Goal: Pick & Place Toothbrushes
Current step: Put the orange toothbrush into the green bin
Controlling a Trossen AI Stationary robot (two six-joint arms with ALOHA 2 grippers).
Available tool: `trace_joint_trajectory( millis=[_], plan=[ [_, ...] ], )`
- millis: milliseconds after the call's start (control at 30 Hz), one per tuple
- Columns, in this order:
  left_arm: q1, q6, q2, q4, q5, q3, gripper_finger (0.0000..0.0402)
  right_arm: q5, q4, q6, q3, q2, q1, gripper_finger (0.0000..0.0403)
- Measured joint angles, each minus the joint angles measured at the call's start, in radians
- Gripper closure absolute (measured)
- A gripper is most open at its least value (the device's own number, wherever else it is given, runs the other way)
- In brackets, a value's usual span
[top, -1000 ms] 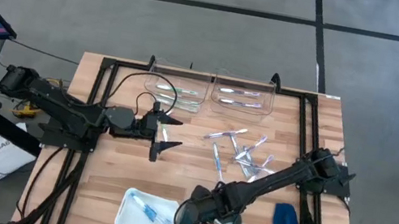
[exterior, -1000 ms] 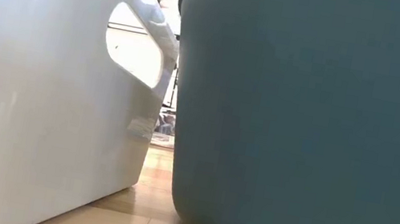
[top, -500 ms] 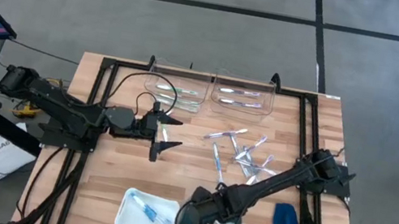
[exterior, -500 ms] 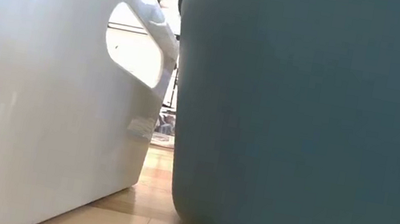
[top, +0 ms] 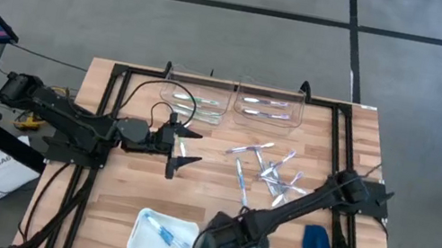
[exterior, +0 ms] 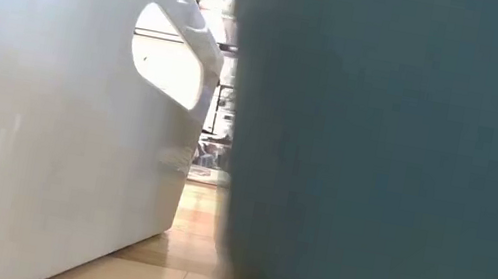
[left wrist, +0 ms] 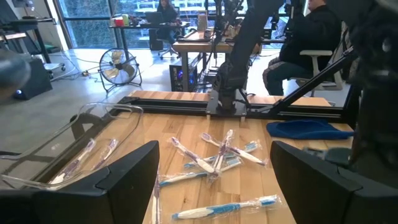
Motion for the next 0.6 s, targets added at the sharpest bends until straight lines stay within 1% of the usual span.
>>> trace_joint_trajectory(
  millis=[100,200,433,600],
  plan=[
    [0.000,0.000,0.000,0.000,0.000,0.000,0.0101,-0.072,0.040,-0.022,0.010,0.054,-0.006,0.0377],
    [0.000,0.000,0.000,-0.001,0.000,0.000,0.0101,-0.111,0.042,-0.033,0.013,0.067,-0.012,0.0373],
    [0.000,0.001,0.000,0.000,0.000,0.000,0.0101,-0.067,0.054,-0.052,0.006,0.042,-0.017,0.0371],
    [0.000,0.001,0.000,0.000,0.000,0.000,0.0101,-0.066,0.065,-0.063,0.006,0.031,-0.021,0.0368]
  ],
)
